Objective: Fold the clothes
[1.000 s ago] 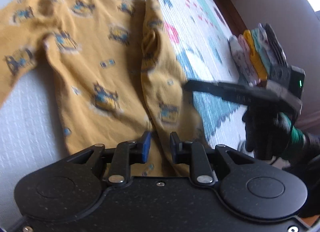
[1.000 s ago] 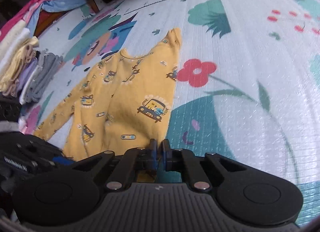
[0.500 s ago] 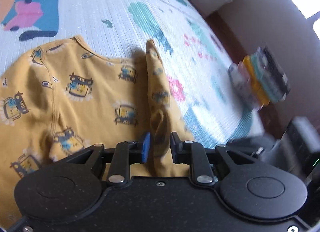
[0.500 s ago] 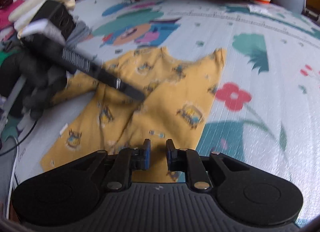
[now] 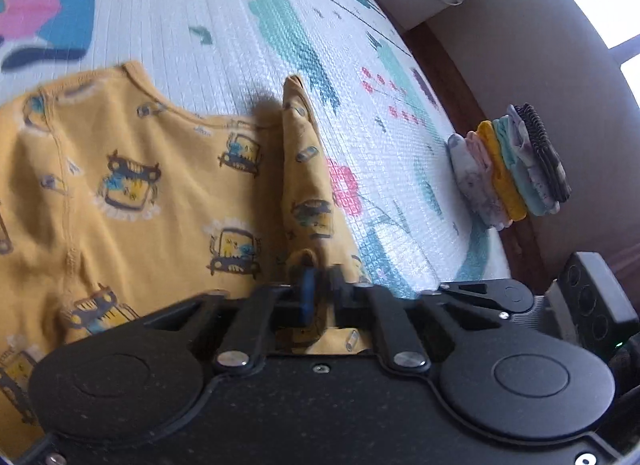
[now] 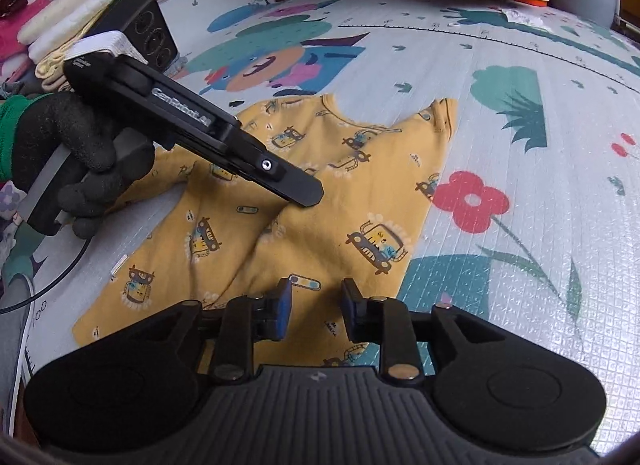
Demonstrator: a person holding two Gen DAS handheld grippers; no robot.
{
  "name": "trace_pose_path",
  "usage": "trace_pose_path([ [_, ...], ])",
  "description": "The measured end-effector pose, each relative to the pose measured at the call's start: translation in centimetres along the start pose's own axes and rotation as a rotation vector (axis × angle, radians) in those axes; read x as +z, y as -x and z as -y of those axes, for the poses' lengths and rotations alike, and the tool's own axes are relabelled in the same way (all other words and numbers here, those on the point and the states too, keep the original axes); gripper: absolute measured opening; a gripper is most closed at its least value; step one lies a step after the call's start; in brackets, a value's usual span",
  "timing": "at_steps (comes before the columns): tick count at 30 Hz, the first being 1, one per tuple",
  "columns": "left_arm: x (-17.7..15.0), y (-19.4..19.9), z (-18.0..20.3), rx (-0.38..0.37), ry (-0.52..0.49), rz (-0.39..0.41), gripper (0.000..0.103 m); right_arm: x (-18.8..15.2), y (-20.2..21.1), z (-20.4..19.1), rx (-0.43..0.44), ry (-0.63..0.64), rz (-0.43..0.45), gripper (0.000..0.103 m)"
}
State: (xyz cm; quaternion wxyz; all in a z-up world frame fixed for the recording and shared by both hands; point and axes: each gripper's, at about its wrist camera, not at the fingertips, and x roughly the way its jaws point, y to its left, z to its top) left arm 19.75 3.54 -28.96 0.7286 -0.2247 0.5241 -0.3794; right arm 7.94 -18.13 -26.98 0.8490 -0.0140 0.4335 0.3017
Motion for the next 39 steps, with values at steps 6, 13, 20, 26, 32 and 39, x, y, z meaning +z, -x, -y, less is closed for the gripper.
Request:
trace_pose_path([
  [6, -1.2, 3.3, -2.7, -0.064, 0.169, 0.112, 0.002, -0.1, 0.1, 0.6, 0.021, -0.045, 0.003, 0.032],
  [13, -0.5, 3.2, -2.5, -0.019, 0.146, 0.109, 0.002, 0.2, 0.4, 0.8, 0.011, -0.09, 0.009, 0.032],
  [20, 0.4, 2.0, -0.9, 0.013, 0.021, 0.065, 0.007, 1.2, 0.6, 2.4, -0.006, -0.094, 0.063, 0.032],
  [26, -0.1, 1.6, 0.2, 0.037, -0.056, 0.044, 0.007, 2.2, -0.5, 3.9, 0.004, -0.09, 0.039, 0.032],
  [32, 0.2, 0.9, 0.3, 0.057, -0.081, 0.023, 0.007, 1.8, -0.8, 4.3, 0.012, -0.099, 0.026, 0.032],
  [39, 1.1, 0.0, 1.2, 0.079, -0.165, -0.024, 0.007, 1.9, -0.9, 4.2, 0.02, -0.075, 0.028, 0.032],
])
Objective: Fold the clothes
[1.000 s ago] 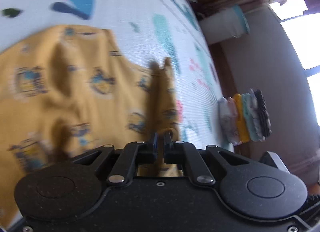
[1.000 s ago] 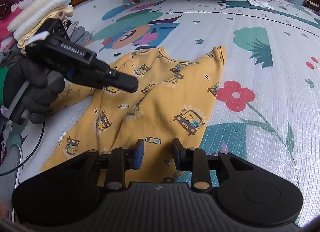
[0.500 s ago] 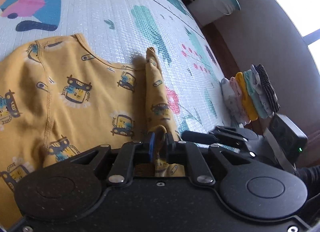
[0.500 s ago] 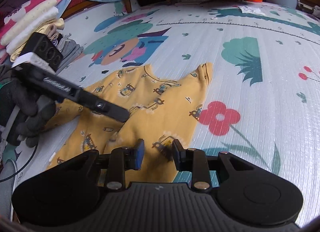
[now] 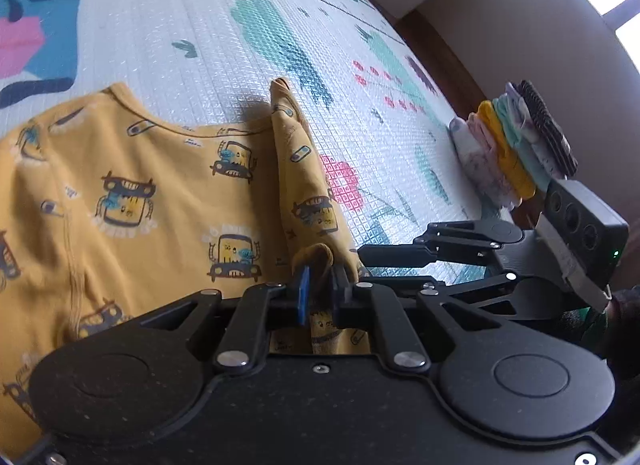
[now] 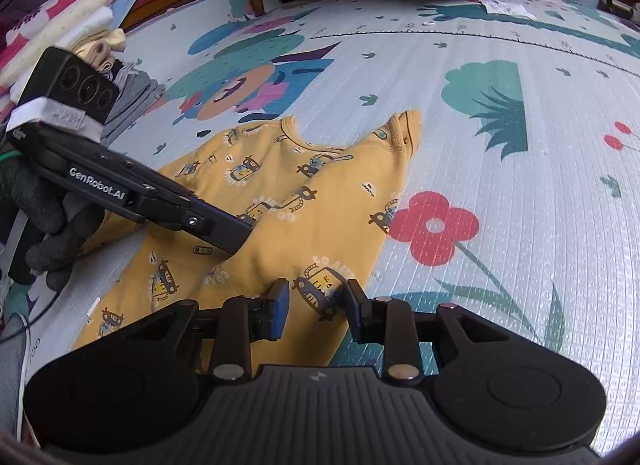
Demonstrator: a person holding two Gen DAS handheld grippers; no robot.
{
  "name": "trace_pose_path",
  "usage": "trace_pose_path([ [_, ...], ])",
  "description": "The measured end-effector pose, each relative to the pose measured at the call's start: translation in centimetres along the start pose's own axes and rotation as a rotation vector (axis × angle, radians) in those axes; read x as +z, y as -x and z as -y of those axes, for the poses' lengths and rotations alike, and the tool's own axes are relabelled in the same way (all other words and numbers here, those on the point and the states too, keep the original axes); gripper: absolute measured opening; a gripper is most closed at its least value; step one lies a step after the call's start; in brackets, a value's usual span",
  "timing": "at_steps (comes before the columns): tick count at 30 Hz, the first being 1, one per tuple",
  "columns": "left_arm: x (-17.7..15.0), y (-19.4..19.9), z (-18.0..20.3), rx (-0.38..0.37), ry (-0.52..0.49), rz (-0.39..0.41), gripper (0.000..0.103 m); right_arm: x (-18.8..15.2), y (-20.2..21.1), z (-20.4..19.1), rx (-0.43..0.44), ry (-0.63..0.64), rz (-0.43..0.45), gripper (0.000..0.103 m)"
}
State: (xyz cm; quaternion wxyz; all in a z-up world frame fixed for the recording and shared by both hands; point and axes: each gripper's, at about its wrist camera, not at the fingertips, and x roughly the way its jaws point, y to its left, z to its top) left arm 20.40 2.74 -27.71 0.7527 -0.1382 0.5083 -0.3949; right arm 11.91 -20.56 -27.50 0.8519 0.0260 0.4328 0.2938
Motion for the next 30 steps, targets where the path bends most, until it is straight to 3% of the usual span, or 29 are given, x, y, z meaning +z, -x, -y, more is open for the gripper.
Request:
trace_pose_path([
  [2, -0.1, 0.1, -0.1, 0.008, -0.004, 0.002, 0.0, -0.1, 0.0, 0.0, 0.004, 0.007, -0.002, 0.033],
  [6, -1.5, 3.0, -2.9, 0.044, 0.252, 0.143, 0.0, 0.0, -0.3, -0.4, -0.011, 0.056, -0.017, 0.032],
  [7, -2.2, 3.2, -3.7, 0.044, 0.317, 0.145, 0.0, 0.0, -0.3, -0.5, -0.015, 0.06, -0.018, 0.031],
  [9, -3.5, 2.7, -4.2, 0.055, 0.33, 0.118, 0.0, -0.1, -0.3, -0.6, -0.022, 0.065, -0.019, 0.031],
  [12, -3.3, 3.3, -4.6, 0.047, 0.361, 0.144, 0.0, -0.2, -0.3, -0.8, -0.032, 0.071, -0.018, 0.029],
  [16, -2.2, 5.0, -3.7, 0.078, 0.279, 0.191, 0.0, -0.2, 0.3, -1.3, -0.073, 0.085, -0.01, 0.031],
  [20, -0.9, 4.6, 0.1, 0.075, 0.006, 0.174, 0.003, -0.6, 1.5, -3.0, -0.064, 0.158, 0.049, 0.031],
  [24, -0.1, 1.8, 3.9, 0.052, -0.252, 0.116, 0.008, -1.3, 1.7, -5.6, -0.01, 0.282, 0.043, 0.032],
  [27, 0.4, -0.4, 2.7, 0.224, -0.222, 0.008, 0.008, -2.2, 1.0, -6.7, 0.001, 0.322, -0.021, 0.033],
  [30, 1.3, 1.1, 3.9, 0.148, -0.256, 0.094, 0.008, -3.0, 1.3, -6.7, 0.008, 0.297, -0.031, 0.035],
])
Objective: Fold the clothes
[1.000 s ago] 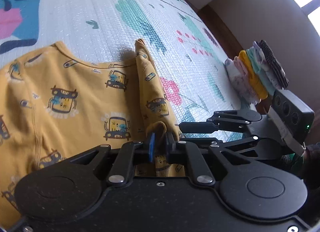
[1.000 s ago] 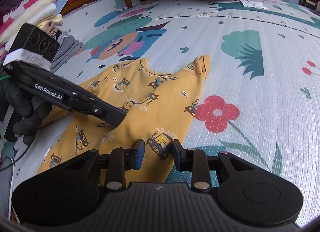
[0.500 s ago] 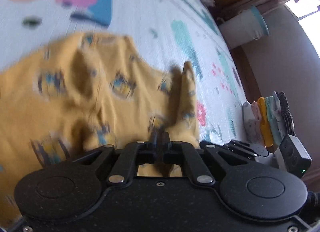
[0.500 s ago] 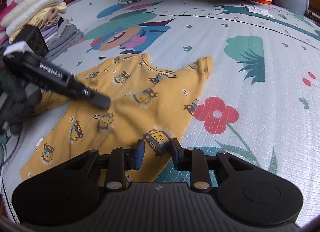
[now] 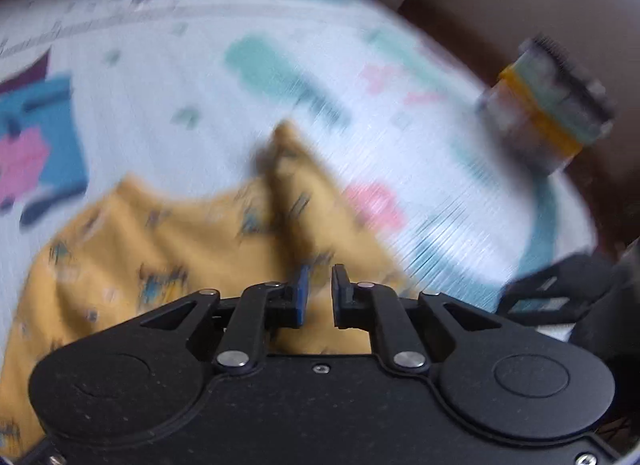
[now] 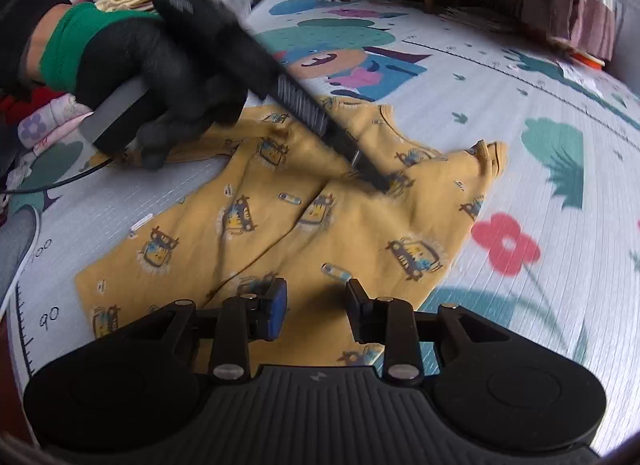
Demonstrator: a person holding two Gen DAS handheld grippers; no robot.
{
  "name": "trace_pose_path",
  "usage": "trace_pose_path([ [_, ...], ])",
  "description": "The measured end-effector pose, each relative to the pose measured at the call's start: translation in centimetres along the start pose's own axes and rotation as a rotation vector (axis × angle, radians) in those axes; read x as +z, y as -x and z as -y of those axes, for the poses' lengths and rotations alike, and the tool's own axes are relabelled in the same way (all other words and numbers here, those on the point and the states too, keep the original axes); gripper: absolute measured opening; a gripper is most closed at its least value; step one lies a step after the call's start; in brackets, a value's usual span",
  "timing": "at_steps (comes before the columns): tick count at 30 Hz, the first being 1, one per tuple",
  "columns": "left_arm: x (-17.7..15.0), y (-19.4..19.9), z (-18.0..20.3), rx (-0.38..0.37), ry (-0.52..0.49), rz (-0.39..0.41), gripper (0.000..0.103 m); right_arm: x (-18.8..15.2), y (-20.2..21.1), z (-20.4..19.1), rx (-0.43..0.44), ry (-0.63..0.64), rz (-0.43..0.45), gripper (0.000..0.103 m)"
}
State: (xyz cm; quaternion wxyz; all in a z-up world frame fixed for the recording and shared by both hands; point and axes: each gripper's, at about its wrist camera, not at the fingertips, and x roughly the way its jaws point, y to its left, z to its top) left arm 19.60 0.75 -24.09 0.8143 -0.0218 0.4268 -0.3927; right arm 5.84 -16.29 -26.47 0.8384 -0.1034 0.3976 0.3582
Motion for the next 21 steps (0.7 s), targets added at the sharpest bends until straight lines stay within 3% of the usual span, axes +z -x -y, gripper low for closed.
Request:
trace_pose_path([
  [1, 0.6, 0.2, 0.7, -0.02, -0.029, 0.021, 0.008, -0.2, 0.2, 0.0, 0.002, -0.005, 0.004, 0.036],
  [3, 1.4, -0.9, 1.6, 0.009, -0.095, 0.0, 0.009, -0.3, 0.4, 0.0, 0.007, -0.015, 0.008, 0.037],
  [6, 1.5, -4.3, 0.8, 0.094, -0.167, -0.13, 0.008, -0.4, 0.6, -0.2, 0.013, -0.024, 0.002, 0.037],
  [10, 3.8, -3.2, 0.4, 0.083, -0.198, -0.086, 0.009, -1.0, 1.7, -0.7, 0.034, -0.048, 0.018, 0.037],
  [11, 4.1, -3.4, 0.4, 0.084, -0.208, -0.098, 0.013, -1.3, 2.0, -0.9, 0.041, -0.053, 0.024, 0.037],
  [13, 3.8, -5.8, 0.2, 0.116, -0.265, -0.242, 0.015, -2.1, 2.3, -1.5, 0.037, -0.041, 0.0, 0.037],
  [15, 4.3, -5.9, 1.2, 0.111, -0.362, -0.285, 0.017, -2.9, 2.7, -1.9, 0.045, -0.046, -0.018, 0.038],
  [18, 4.6, -3.6, 3.9, 0.04, -0.508, -0.243, 0.018, -3.7, 4.7, -2.4, 0.071, -0.046, 0.021, 0.037],
  [21, 2.4, -3.9, 5.3, -0.013, -0.589, -0.286, 0.023, -4.5, 6.0, -3.3, 0.103, -0.001, 0.034, 0.039],
])
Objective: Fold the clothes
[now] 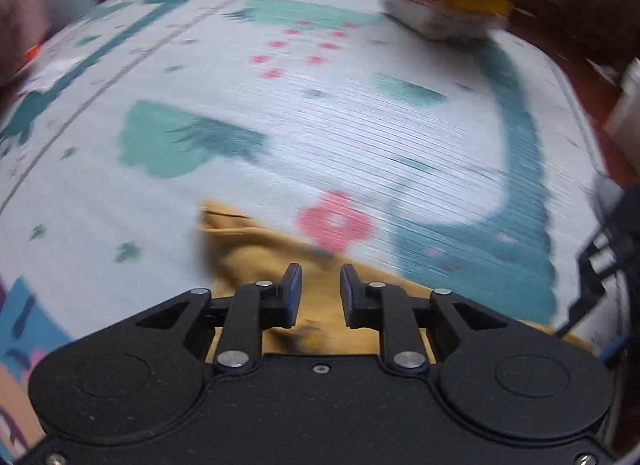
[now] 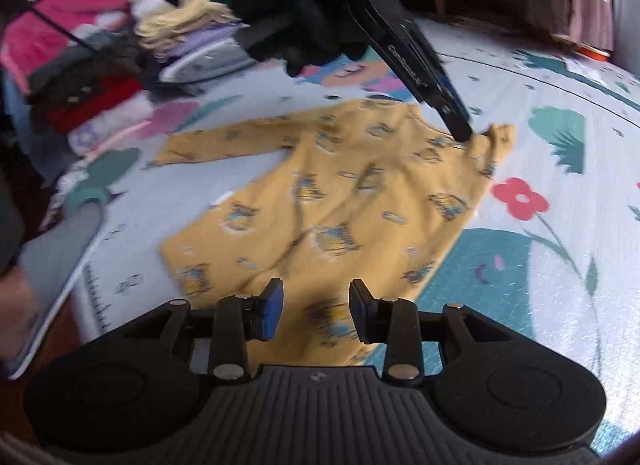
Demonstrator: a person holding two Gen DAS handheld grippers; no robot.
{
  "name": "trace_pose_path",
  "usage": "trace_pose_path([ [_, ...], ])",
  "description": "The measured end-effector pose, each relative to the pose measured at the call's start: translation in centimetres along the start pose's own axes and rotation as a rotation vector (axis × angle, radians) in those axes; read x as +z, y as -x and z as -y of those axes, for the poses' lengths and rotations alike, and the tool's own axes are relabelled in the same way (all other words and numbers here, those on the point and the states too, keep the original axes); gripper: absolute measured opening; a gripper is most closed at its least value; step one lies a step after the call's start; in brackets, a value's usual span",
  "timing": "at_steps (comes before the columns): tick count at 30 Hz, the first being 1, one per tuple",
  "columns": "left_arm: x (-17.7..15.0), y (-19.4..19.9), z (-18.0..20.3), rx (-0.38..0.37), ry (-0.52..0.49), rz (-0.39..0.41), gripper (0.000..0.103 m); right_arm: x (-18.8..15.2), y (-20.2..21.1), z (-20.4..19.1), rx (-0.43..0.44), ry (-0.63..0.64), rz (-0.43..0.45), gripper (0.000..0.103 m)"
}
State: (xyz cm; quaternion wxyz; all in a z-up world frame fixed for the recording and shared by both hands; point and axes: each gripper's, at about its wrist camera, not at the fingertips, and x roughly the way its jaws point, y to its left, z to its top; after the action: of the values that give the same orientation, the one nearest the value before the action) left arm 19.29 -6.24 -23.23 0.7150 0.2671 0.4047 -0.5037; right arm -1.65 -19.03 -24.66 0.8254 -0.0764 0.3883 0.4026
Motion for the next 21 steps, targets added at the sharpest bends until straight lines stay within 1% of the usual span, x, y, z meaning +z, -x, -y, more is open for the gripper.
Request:
trace_pose_path([
  [1, -0.9, -1.2, 0.5, 0.012, -0.03, -0.049, 0.03, -0.4, -0.5, -0.5, -0.01, 0.038, -0.04, 0.04],
  [2, -1.9, -1.9, 0.8, 0.036, -0.055, -0.045, 0.032, -0.8, -0.9, -1.0, -0.02, 0.076, -0.08, 0.04],
  [3, -2.2, -1.9, 1.0, 0.064, -0.053, -0.022, 0.033, -1.1, -1.1, -1.4, -0.026, 0.105, -0.104, 0.04],
  [4, -2.3, -1.7, 1.3, 0.075, -0.037, -0.019, 0.033, -1.2, -0.7, -1.7, -0.022, 0.117, -0.096, 0.04],
  [6, -2.6, -0.2, 2.5, 0.035, -0.041, 0.046, 0.033, -1.2, -0.1, -2.3, -0.03, 0.147, -0.081, 0.04],
  [7, -3.1, 0.2, 3.2, 0.021, -0.049, 0.063, 0.034, -1.2, 0.1, -2.5, -0.024, 0.167, -0.083, 0.04],
  [8, -3.6, 0.2, 3.9, 0.015, -0.051, 0.051, 0.034, -1.3, 0.0, -2.6, -0.02, 0.18, -0.099, 0.04],
  [9, -4.2, 0.0, 4.6, 0.012, -0.049, 0.031, 0.034, -1.6, -0.4, -2.5, -0.019, 0.181, -0.138, 0.041],
  [10, -4.9, -0.1, 5.3, 0.008, -0.054, 0.016, 0.034, -1.7, -0.4, -2.3, -0.018, 0.18, -0.151, 0.041],
  [12, -6.0, 1.0, 7.2, -0.025, -0.077, 0.03, 0.034, -1.2, 0.0, -2.0, -0.015, 0.144, -0.149, 0.041],
  [14, -6.9, 2.8, 9.1, -0.095, -0.076, 0.061, 0.034, -0.9, 0.7, -2.3, -0.041, 0.171, -0.121, 0.041],
  [15, -7.3, 3.2, 10.1, -0.119, -0.066, 0.082, 0.034, -0.7, 1.1, -2.5, -0.052, 0.187, -0.107, 0.041],
  [16, -7.6, 3.6, 11.0, -0.139, -0.047, 0.094, 0.034, -0.7, 1.4, -2.6, -0.058, 0.207, -0.088, 0.041],
  [17, -7.8, 3.5, 11.9, -0.165, -0.02, 0.087, 0.034, -0.7, 1.7, -2.7, -0.054, 0.216, -0.072, 0.041],
  [18, -8.2, 2.8, 12.7, -0.178, 0.005, 0.061, 0.034, -0.8, 1.5, -2.6, -0.045, 0.227, -0.09, 0.041],
  [19, -8.7, 1.6, 13.6, -0.172, 0.017, 0.026, 0.034, -1.1, 0.8, -2.3, -0.041, 0.244, -0.142, 0.041],
  [20, -9.2, 1.3, 14.5, -0.146, 0.007, 0.055, 0.033, -1.6, 0.3, -2.0, -0.031, 0.257, -0.193, 0.043],
  [21, -9.3, 1.4, 15.1, -0.13, -0.005, 0.073, 0.034, -1.8, 0.0, -1.6, -0.023, 0.258, -0.232, 0.042],
])
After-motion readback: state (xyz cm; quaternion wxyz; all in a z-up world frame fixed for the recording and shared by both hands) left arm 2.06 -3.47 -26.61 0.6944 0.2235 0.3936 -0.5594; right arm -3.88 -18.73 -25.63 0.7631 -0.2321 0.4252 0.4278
